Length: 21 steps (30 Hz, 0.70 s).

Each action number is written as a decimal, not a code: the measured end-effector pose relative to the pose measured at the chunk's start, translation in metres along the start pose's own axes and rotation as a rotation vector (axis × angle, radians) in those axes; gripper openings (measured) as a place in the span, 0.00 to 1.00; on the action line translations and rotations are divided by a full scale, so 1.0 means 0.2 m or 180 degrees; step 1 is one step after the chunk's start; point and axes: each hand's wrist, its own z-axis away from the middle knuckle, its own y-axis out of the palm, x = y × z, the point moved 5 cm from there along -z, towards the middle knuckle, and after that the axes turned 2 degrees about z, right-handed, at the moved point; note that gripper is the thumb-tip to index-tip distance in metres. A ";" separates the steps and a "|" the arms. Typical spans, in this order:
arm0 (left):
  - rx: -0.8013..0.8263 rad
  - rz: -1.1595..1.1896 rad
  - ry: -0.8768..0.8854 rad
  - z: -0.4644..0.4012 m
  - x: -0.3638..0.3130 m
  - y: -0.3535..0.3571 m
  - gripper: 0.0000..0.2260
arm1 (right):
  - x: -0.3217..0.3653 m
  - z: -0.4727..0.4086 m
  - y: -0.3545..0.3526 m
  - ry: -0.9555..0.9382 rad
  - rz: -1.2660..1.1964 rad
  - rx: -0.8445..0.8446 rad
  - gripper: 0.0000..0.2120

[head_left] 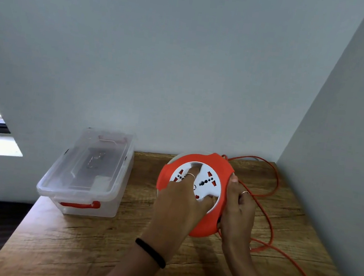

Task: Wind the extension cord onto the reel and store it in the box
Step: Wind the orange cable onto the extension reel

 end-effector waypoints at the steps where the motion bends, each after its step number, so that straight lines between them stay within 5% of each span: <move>1: 0.0018 0.0029 -0.0001 -0.01 0.00 0.00 0.32 | 0.00 0.00 0.00 -0.0003 0.0027 0.0008 0.22; 9: 0.0446 -0.0791 0.0510 -0.05 -0.02 -0.06 0.30 | -0.01 -0.04 0.02 0.0095 0.0167 0.0050 0.28; 21: 0.0949 -0.2558 0.1765 -0.11 -0.05 -0.09 0.30 | -0.05 -0.02 0.03 0.0413 -0.0054 0.0188 0.23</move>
